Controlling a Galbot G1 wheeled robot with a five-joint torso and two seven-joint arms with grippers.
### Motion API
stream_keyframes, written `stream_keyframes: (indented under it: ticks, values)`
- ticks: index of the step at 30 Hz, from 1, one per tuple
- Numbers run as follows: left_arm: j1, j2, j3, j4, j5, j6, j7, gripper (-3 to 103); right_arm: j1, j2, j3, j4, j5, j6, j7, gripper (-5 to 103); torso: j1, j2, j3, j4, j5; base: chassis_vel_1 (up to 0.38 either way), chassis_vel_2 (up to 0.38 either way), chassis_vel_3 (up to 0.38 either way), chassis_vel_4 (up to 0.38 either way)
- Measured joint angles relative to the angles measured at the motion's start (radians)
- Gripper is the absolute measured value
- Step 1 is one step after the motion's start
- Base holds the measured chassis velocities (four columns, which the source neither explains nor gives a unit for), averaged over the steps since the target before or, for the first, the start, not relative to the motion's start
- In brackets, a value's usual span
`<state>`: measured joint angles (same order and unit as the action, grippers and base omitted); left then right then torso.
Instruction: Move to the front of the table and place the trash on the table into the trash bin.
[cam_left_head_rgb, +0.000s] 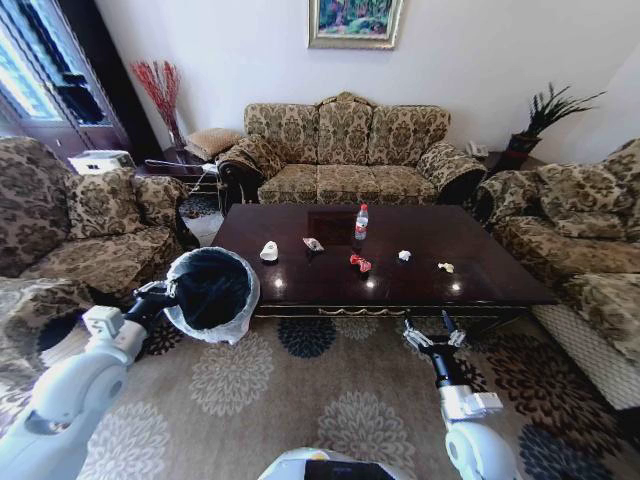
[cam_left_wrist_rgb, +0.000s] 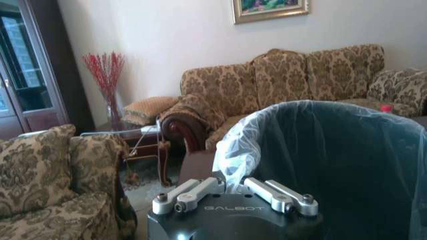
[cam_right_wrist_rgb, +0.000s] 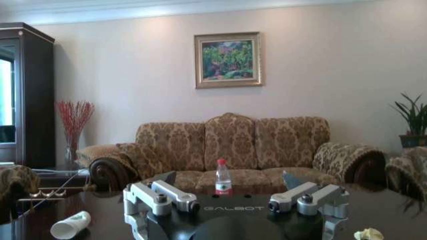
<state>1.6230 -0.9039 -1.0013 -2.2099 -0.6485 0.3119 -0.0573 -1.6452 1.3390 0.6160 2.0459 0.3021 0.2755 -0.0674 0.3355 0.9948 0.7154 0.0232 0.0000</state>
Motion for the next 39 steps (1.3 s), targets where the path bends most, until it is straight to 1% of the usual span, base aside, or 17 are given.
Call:
stream_keyframes:
  ticks: [6,12,17,23,26,30,32,33,35,36,38,39]
  values:
    - [-0.015,0.008,0.007,0.009,-0.002,0.0,0.0,3,0.012,0.005,-0.008,-0.003,-0.008,-0.004,-0.002,100,0.0,0.0,0.0,0.0002,0.0002,0.016,0.033,-0.014,-0.03]
    - [-0.017,0.007,0.021,0.009,-0.002,0.001,0.001,3,0.008,0.012,-0.011,-0.006,-0.011,-0.004,-0.005,100,0.0,0.0,0.0,0.0,0.0001,0.103,0.125,-0.096,-0.139]
    - [-0.018,0.006,0.024,0.009,-0.002,0.0,0.001,3,0.007,0.013,-0.012,-0.007,-0.011,-0.003,-0.006,100,0.0,0.0,0.0,0.0,-0.0005,0.186,0.263,-0.182,-0.256]
    - [-0.016,0.003,0.027,0.004,-0.001,0.0,0.001,3,0.008,0.012,-0.017,-0.007,-0.013,0.0,0.003,100,0.0,0.0,0.0,0.0003,-0.0001,0.214,0.301,-0.212,-0.285]
    - [-0.015,-0.001,0.03,0.002,0.0,0.001,0.0,3,0.014,0.007,-0.019,-0.004,-0.009,0.012,0.006,100,0.0,0.0,0.0,0.0003,-0.001,0.158,0.172,-0.116,-0.165]
    - [-0.014,-0.004,0.032,-0.001,0.0,0.001,0.0,3,0.016,0.005,-0.018,-0.001,-0.01,0.008,-0.005,100,0.0,0.0,0.0,0.0004,-0.0005,0.024,0.034,-0.03,-0.008]
    - [-0.012,-0.009,0.034,-0.006,0.0,0.0,0.001,3,0.014,0.005,-0.019,0.001,-0.014,0.003,-0.013,100,0.0,0.0,0.0,0.0001,0.0016,-0.011,-0.015,0.015,0.025]
    - [-0.012,-0.009,0.034,-0.006,0.0,0.0,0.001,3,0.014,0.005,-0.019,0.001,-0.014,0.003,-0.013,100,0.0,0.0,0.0,0.0001,0.0016,-0.022,-0.03,0.03,0.05]
    - [-0.012,-0.011,0.034,-0.008,0.0,0.0,0.002,3,0.012,0.006,-0.02,0.001,-0.014,0.003,-0.016,100,0.0,0.0,0.0,-0.0007,0.0009,-0.083,-0.028,0.047,0.023]
    - [-0.012,-0.012,0.035,-0.009,0.0,0.0,0.002,3,0.012,0.008,-0.021,0.001,-0.014,0.004,-0.019,100,0.0,0.0,0.0,-0.0007,-0.0002,-0.086,-0.048,0.056,-0.006]
    - [-0.012,-0.012,0.034,-0.01,0.0,0.0,0.002,3,0.012,0.009,-0.021,0.001,-0.014,0.005,-0.02,100,0.0,0.0,0.0,-0.0005,0.0,-0.07,-0.019,0.056,-0.006]
    - [-0.012,-0.012,0.034,-0.011,0.0,0.0,0.002,3,0.011,0.009,-0.021,0.001,-0.014,0.005,-0.022,100,0.0,0.0,0.0,0.0,0.0001,-0.054,0.011,0.06,-0.037]
